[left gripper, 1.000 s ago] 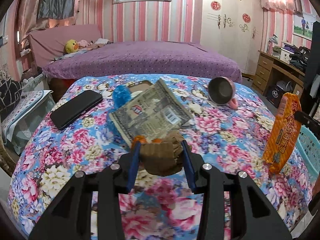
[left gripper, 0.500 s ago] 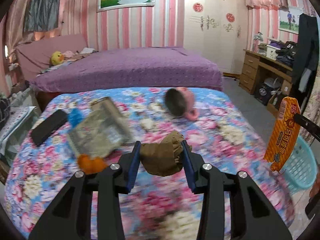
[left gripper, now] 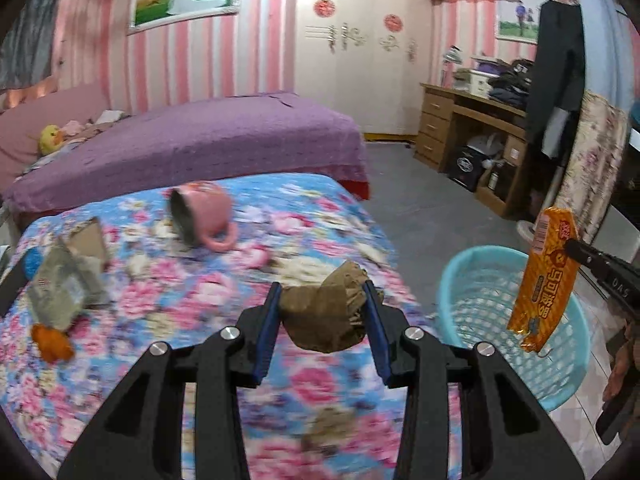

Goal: Collect trash
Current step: 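Carry the brown paper and orange wrapper in both tools over the blue basket, then open the left tool over the basket while the right tool releases the wrapper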

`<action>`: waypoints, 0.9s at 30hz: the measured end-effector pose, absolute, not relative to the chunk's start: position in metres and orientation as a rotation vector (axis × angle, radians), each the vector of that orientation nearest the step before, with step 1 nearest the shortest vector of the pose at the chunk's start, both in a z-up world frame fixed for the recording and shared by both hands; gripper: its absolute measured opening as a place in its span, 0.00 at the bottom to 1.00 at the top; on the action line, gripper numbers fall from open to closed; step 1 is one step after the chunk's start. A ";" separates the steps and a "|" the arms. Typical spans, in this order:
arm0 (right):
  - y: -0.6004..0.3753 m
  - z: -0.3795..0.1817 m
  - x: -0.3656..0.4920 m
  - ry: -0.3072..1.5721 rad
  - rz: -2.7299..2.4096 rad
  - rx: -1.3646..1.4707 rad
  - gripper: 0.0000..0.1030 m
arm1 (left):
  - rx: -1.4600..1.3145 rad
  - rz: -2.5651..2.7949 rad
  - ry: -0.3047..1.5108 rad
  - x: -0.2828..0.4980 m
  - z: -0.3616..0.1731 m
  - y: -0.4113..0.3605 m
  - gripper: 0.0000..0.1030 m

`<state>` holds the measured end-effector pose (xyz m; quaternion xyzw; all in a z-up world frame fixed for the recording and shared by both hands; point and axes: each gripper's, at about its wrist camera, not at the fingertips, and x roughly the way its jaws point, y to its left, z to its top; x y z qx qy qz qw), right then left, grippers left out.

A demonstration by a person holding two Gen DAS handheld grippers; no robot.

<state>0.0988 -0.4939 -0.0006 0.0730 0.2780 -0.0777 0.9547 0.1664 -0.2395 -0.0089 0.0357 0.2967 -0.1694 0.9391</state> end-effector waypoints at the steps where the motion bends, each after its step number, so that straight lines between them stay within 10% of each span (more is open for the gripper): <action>1: -0.500 -0.005 0.097 0.576 -0.172 0.146 0.03 | 0.076 -0.353 0.607 0.166 -0.010 -0.245 0.39; 22: -0.549 -0.020 0.080 0.604 -0.274 0.150 0.03 | 0.107 -0.487 0.649 0.161 -0.021 -0.369 0.41; 27: -0.550 -0.022 0.081 0.608 -0.271 0.146 0.03 | 0.139 -0.473 0.621 0.162 -0.015 -0.379 0.80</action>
